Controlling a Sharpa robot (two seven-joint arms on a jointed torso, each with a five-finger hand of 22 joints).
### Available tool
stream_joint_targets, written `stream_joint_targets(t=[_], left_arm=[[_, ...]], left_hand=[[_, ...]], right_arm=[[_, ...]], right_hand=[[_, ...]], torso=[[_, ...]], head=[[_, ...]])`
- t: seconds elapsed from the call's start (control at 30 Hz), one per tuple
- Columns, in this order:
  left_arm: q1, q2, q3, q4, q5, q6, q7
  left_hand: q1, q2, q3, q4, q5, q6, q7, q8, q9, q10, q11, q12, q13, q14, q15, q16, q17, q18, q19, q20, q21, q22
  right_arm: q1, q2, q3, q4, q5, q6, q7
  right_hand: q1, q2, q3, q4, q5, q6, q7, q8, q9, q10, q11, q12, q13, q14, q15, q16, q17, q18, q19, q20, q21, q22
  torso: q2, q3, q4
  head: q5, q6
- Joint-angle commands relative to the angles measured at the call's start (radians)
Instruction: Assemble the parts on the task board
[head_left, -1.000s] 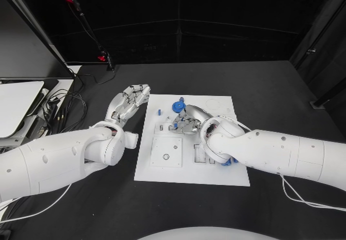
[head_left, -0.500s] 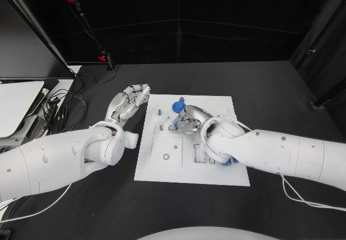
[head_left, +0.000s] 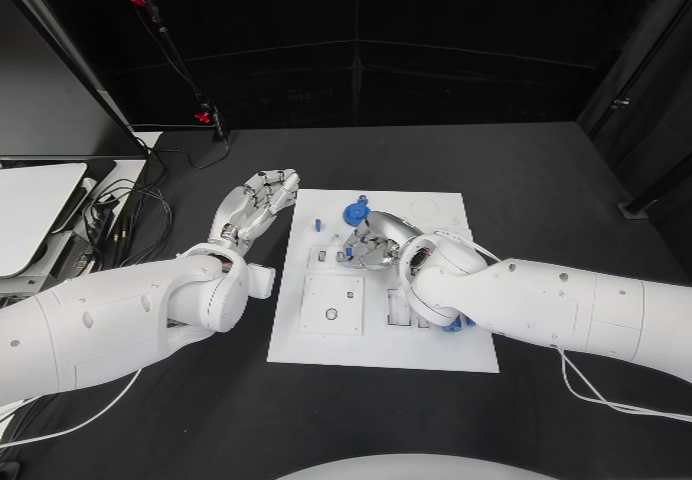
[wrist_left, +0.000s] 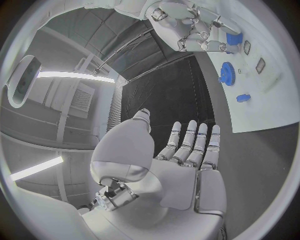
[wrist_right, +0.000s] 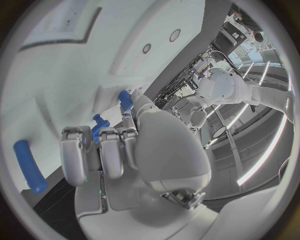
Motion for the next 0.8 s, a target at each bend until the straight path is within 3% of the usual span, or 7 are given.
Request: stream_joint_targets(t=[0.03,0.2,0.63,0.8], left_arm=[[0.001,0.000,0.001,0.002,-0.006,0.003,0.206],[0.001,0.000,0.001,0.001,-0.006,0.003,0.205],[0.001,0.001,0.000,-0.002,-0.006,0.005,0.203],[0.001,0.001,0.000,-0.003,-0.006,0.006,0.203]], left_hand=[[0.009,-0.001,-0.005,0.001,0.003,0.008,0.160,-0.006,0.000,0.006,-0.001,0.004,0.000,0.007,0.003,0.006,0.002,0.001,0.000,-0.001,0.005,0.001],[0.009,-0.001,-0.005,0.001,0.003,0.008,0.160,-0.006,0.000,0.006,-0.001,0.004,0.000,0.007,0.003,0.006,0.002,0.001,0.000,-0.001,0.005,0.001],[0.009,-0.001,-0.005,0.001,0.003,0.008,0.160,-0.006,0.000,0.006,-0.001,0.004,0.000,0.007,0.003,0.006,0.002,0.001,0.000,-0.001,0.005,0.001],[0.009,-0.001,-0.005,0.001,0.003,0.008,0.160,-0.006,0.000,0.006,-0.001,0.004,0.000,0.007,0.003,0.006,0.002,0.001,0.000,-0.001,0.005,0.001]], right_arm=[[0.001,-0.001,0.000,0.001,-0.004,-0.003,0.004],[0.001,-0.001,0.000,0.002,-0.010,-0.010,0.007],[0.001,-0.003,0.000,0.006,-0.014,-0.015,0.012],[0.001,-0.003,0.000,0.007,-0.017,-0.034,0.024]], right_hand=[[-0.014,-0.011,-0.005,-0.005,-0.017,-0.035,0.009,-0.016,-0.006,0.104,0.012,0.003,0.263,0.105,0.011,0.002,0.263,-0.007,0.105,0.013,0.003,0.263],[-0.027,-0.033,-0.017,-0.002,-0.045,-0.079,0.017,-0.016,-0.006,0.104,0.020,0.003,0.263,0.105,0.020,0.002,0.263,-0.007,0.105,0.021,0.003,0.263],[-0.035,-0.047,-0.024,0.002,-0.058,-0.087,0.020,-0.013,-0.004,0.104,0.023,0.003,0.263,0.105,0.023,0.002,0.263,-0.007,0.105,0.025,0.003,0.263],[-0.048,-0.072,-0.033,0.015,-0.081,-0.110,0.021,-0.015,-0.005,0.104,0.024,0.003,0.263,0.105,0.025,0.002,0.263,-0.007,0.105,0.029,0.003,0.263]], torso=[[0.001,0.0007,0.0011],[0.000,0.0007,0.0001],[0.000,0.0001,-0.0003],[0.000,0.0002,0.0002]], head=[[-0.004,0.001],[-0.003,0.000],[-0.005,-0.003],[-0.006,-0.003]])
